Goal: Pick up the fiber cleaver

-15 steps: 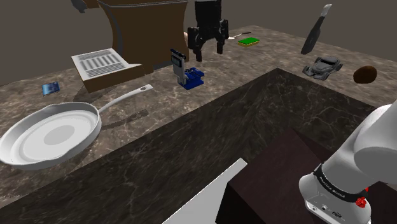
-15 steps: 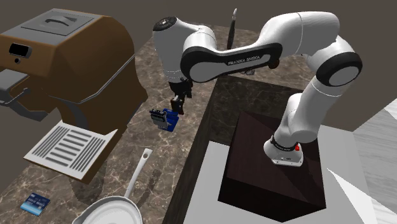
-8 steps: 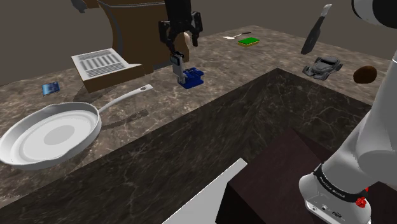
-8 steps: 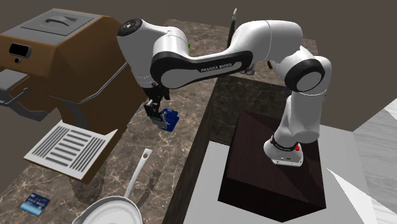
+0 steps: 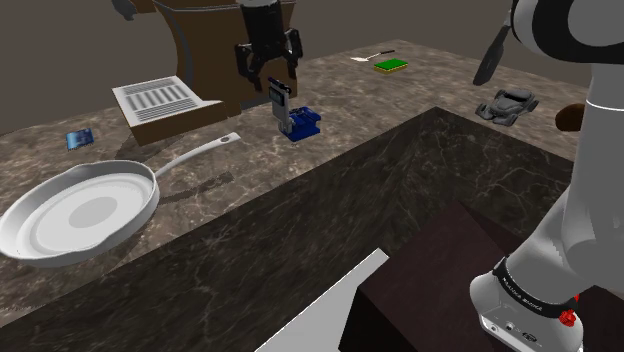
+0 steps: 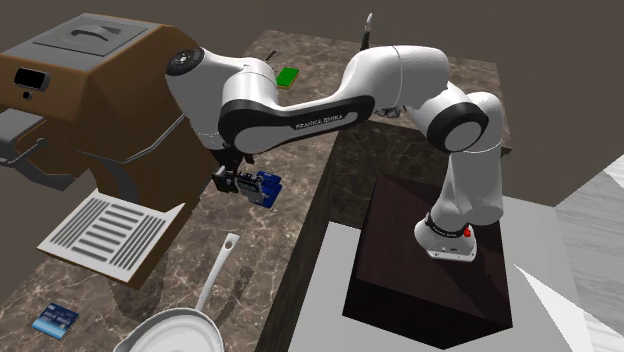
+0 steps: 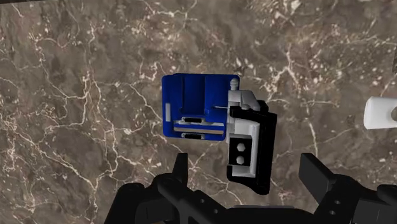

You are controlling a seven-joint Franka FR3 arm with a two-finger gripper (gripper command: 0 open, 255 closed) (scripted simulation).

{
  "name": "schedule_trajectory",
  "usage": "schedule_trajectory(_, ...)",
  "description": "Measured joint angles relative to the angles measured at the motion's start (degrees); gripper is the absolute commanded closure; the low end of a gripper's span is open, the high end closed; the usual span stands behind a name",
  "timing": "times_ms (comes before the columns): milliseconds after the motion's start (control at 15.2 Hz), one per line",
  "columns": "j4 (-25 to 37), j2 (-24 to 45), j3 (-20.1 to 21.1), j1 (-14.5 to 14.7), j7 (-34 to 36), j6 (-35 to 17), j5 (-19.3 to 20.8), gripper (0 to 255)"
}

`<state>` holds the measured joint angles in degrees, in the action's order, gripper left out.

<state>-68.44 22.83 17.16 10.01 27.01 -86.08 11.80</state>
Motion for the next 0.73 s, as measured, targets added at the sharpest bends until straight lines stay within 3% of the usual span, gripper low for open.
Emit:
schedule_trajectory(132,-2.24,-0.57,0.0,-0.29,0.11,-1.67,-0.15,0)
schedule_trajectory(198,-2.55,-0.53,0.0,-0.3,0.18,-2.03,-0.14,255)
schedule_trajectory(726,-3.0,-0.58,-0.02,-0.37,0.19,-2.54,-0.14,255)
